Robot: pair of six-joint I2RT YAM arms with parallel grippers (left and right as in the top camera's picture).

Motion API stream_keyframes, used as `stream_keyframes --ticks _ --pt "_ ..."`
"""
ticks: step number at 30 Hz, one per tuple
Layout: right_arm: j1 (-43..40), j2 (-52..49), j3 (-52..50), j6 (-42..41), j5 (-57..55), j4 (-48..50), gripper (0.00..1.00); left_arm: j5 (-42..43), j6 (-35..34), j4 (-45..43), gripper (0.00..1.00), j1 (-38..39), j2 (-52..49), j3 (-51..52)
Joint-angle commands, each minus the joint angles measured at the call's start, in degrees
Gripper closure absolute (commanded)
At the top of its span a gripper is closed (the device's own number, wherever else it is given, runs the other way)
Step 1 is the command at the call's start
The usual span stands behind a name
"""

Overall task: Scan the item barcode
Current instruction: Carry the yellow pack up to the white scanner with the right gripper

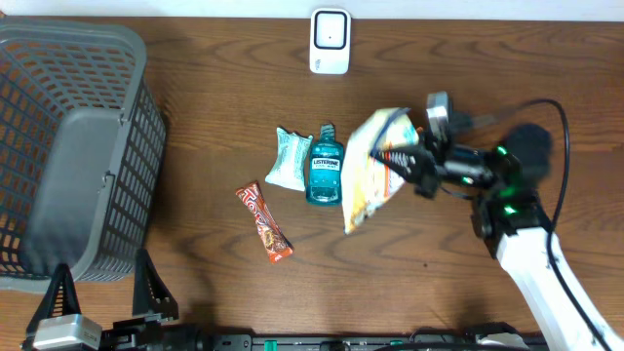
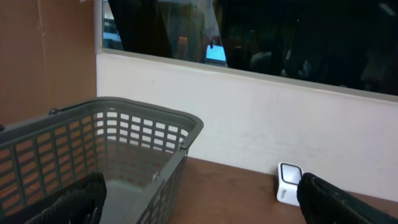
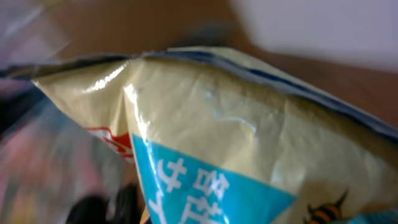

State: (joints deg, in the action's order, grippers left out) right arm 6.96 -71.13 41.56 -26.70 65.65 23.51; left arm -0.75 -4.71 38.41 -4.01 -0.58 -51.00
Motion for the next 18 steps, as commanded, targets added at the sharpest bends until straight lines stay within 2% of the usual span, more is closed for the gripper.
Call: stream_keyframes --ticks 1,6,7,9,14,18 --pt "-1.22 -4.79 0.26 -14.78 -27.17 -9.33 0.99 0.09 -0.26 -0.26 0.02 0.11 0.42 0.22" --pt "-0.59 -6.21 0.22 -18.91 -25.16 -19.26 0.98 0.09 -0.26 0.04 0.02 0.11 0.42 0.22" --pt "-0.15 -6.38 0.22 -18.84 -25.33 -19.71 0.95 0.09 -0.26 0.20 0.02 0.11 0.42 0.22" --pt "0.66 -6.67 0.22 -18.73 -29.03 -19.91 0.98 0.09 -0.26 0.42 0.02 0.11 0.42 0.22" --pt "0.66 -7.26 1.07 -29.07 -31.61 -19.63 0.99 0.09 -0.26 2.12 0.02 0.11 0.42 0.24" --pt "1.03 -10.36 4.50 -31.87 -32.06 -19.69 0.98 0.09 -0.26 2.32 0.02 0.11 0.42 0.57"
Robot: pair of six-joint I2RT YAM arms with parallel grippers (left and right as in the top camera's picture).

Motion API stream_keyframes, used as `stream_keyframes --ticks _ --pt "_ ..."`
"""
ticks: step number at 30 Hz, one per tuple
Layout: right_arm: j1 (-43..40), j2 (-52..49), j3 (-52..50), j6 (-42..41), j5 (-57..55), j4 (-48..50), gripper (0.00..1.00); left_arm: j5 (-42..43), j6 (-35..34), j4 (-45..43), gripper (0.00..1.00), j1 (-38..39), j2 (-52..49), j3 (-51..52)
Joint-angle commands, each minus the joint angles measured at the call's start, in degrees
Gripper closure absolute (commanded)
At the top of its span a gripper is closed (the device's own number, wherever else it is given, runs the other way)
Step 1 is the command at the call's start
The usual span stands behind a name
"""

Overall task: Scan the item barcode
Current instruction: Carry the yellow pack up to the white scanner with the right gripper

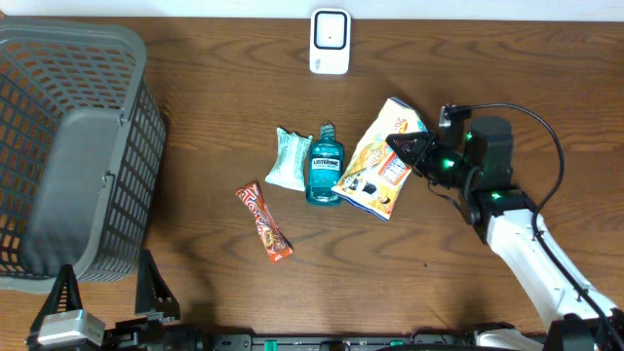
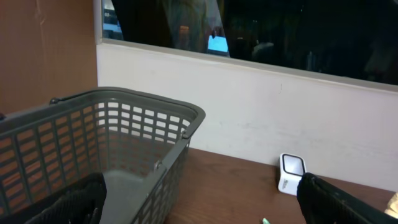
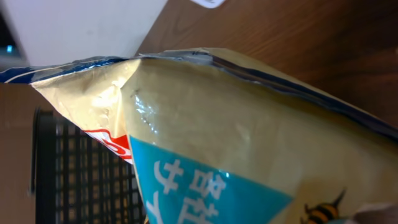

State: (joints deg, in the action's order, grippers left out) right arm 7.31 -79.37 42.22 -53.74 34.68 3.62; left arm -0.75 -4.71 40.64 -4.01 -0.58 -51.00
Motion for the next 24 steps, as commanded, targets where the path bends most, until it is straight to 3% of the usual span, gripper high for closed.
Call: stream_keyframes --ticks 1,4,10,24 --pt "1.40 -4.04 5.84 -5.60 -1.09 0.17 0.98 0.07 -0.26 0.11 0.02 0.11 0.42 0.92" --pt "3.39 -9.31 11.02 -6.27 -1.11 -0.11 0.98 0.09 -0.26 0.11 0.02 0.11 0.42 1.44" --pt "7.26 -26.71 31.06 -9.22 -1.79 -5.22 0.99 0.07 -0.26 0.52 0.02 0.11 0.42 2.05" --pt "7.41 -57.48 68.00 -18.08 -4.28 -10.99 0.99 0.09 0.13 0.96 0.02 0.11 0.42 2.05"
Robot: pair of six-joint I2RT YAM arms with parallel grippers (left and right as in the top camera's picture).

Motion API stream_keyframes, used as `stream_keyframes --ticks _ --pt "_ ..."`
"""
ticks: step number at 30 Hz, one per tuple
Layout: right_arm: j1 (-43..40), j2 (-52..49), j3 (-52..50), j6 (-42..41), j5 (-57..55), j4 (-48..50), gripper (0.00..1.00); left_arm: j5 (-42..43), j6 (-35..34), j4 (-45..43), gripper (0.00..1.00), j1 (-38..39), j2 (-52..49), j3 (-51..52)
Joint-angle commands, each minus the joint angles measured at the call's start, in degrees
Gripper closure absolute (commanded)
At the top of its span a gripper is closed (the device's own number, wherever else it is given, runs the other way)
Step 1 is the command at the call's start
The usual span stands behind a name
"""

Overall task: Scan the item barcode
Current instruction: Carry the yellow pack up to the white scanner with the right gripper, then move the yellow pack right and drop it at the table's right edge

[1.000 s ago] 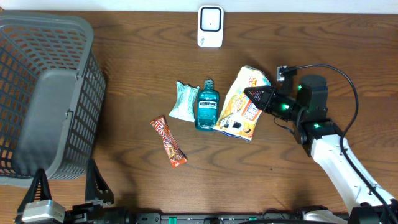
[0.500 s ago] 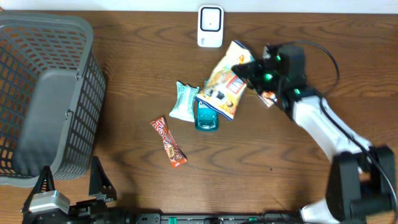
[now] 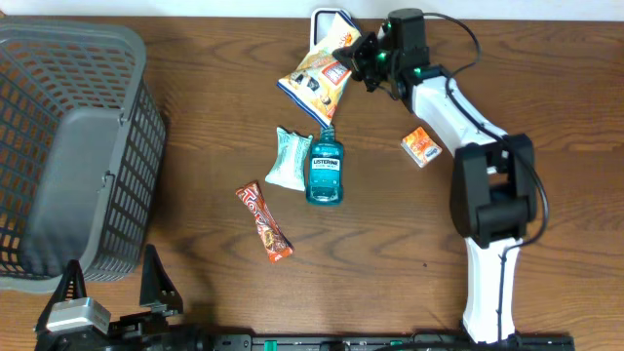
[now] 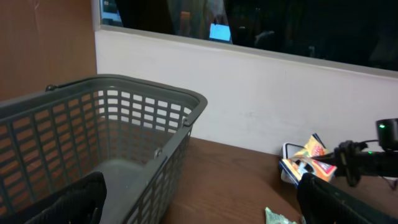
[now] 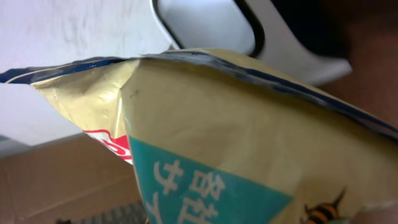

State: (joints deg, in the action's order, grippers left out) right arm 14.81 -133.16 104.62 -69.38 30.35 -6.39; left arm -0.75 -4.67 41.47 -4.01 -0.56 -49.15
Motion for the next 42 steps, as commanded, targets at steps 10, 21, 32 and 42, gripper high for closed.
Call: stream_keyframes --ticks 10,21,32,42 --pt "1.18 -5.70 8.50 -0.39 -2.36 -5.70 0.98 0.09 0.09 1.33 0.02 0.11 0.39 0.17" --pt "2.40 -5.70 10.54 4.66 -4.02 -3.61 0.98 0.11 0.09 1.40 0.02 0.11 0.39 0.20" --pt "-5.53 9.20 11.96 22.43 -13.66 -31.39 0.99 0.11 0.07 1.64 0.02 0.11 0.39 0.20" --pt "-7.13 22.93 11.93 37.94 -66.93 -54.66 0.99 0.11 0.07 1.77 0.02 0.11 0.39 0.20"
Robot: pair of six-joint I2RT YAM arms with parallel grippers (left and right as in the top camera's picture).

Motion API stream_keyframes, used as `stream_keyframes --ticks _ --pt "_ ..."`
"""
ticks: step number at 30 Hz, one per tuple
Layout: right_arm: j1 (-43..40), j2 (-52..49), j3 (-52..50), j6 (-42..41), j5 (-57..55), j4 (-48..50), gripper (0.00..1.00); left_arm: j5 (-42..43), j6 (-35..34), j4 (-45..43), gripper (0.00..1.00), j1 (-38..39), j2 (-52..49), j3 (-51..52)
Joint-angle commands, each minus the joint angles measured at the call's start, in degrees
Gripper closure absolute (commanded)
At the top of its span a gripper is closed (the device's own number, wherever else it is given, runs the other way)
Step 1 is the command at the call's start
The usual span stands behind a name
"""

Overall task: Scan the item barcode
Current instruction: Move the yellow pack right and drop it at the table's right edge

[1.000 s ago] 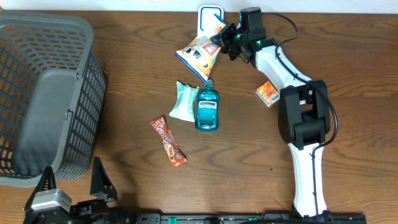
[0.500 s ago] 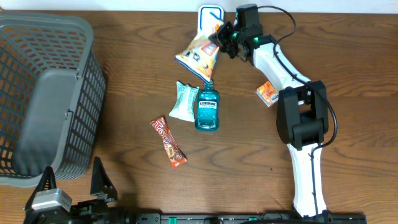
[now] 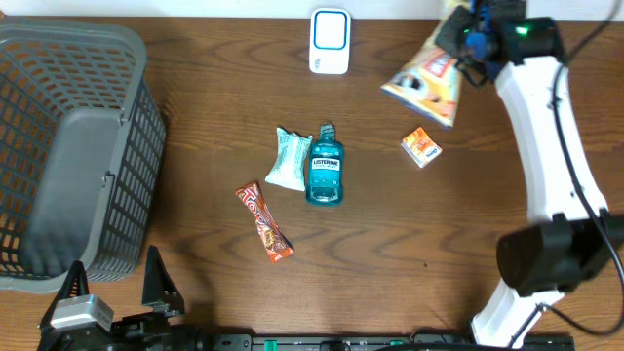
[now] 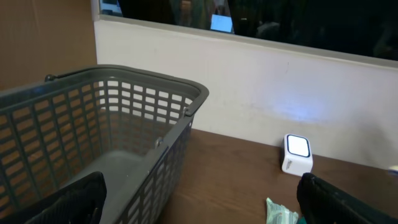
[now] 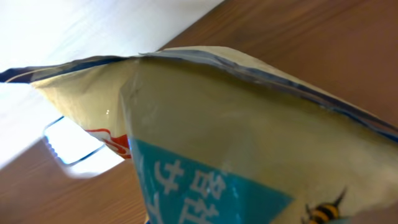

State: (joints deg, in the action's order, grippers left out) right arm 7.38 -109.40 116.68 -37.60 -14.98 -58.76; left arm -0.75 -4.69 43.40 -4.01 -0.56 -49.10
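My right gripper [image 3: 468,39] is shut on a yellow snack bag [image 3: 426,78] with blue and red print, held at the back right of the table. The bag hangs to the right of the white scanner [image 3: 330,41] and apart from it. It fills the right wrist view [image 5: 249,130], hiding the fingers; the scanner [image 5: 74,146] shows blurred behind its lower left. In the left wrist view the scanner [image 4: 297,154] has a lit face. My left gripper [image 4: 202,211] is open at the table's front left, with nothing between its fingers.
A grey basket [image 3: 68,146] takes up the left side. Mid-table lie a white-green packet [image 3: 288,158], a teal mouthwash bottle [image 3: 325,166] and a red candy bar [image 3: 263,222]. A small orange box [image 3: 421,146] lies below the bag.
The right gripper has moved right with the snack bag, from over the scanner to the back right corner. The scanner's face now glows. The left arm has not moved.
The right gripper held the snack bag just right of the mouthwash bottle, mid-table, at the first two moments. Then the bag was at the back, over the scanner, and a small orange box showed where the bag had been. Now the bag hangs right of the scanner.
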Motion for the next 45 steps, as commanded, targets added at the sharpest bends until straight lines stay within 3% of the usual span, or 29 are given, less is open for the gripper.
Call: stream_keyframes --ticks 1,3,9,22,24,27,28,30,32,33,41,45 --pt "0.13 -0.92 -0.31 7.30 -25.62 -3.43 0.99 0.11 0.09 -0.15 0.02 0.11 0.39 0.13" --pt "-0.87 -1.36 -2.05 7.65 -34.80 -3.80 0.99 0.11 0.09 -0.15 0.02 0.11 0.39 0.15" --pt "-8.98 -5.84 -6.62 7.69 -41.46 -0.83 0.99 0.11 0.09 -0.15 0.02 0.11 0.39 0.15" --pt "-31.56 -22.84 -8.22 15.45 -41.90 6.51 0.95 0.09 0.11 -0.17 0.02 0.11 0.39 0.15" --pt "-34.97 -23.74 -8.22 15.41 -41.88 7.37 0.83 0.09 0.11 -0.17 0.02 0.11 0.39 0.15" --pt "-38.49 -23.78 -8.22 15.39 -41.53 7.82 0.76 0.09 0.11 -0.13 0.02 0.11 0.39 0.15" --pt "-39.91 -23.67 -8.20 15.39 -41.22 7.78 0.69 0.09 0.11 -0.11 0.02 0.11 0.39 0.15" --pt "-42.10 -23.50 -8.11 15.39 -37.57 7.28 0.45 0.09 0.11 -0.09 0.02 0.11 0.39 0.15" --pt "-43.56 -22.64 -7.87 15.41 -28.59 6.29 0.09 0.09 0.11 0.09 0.02 0.11 0.39 0.15" --pt "-43.89 -21.79 -7.72 15.41 -23.15 5.73 0.01 0.09 0.11 0.09 0.02 0.11 0.39 0.20" --pt "-42.03 -10.95 -6.99 15.41 4.26 2.51 0.01 0.11 0.11 0.02 0.02 0.11 0.39 0.83" --pt "-39.78 -3.61 -6.99 15.32 24.15 0.13 0.01 0.11 0.09 -0.59 0.02 0.24 0.39 0.83"
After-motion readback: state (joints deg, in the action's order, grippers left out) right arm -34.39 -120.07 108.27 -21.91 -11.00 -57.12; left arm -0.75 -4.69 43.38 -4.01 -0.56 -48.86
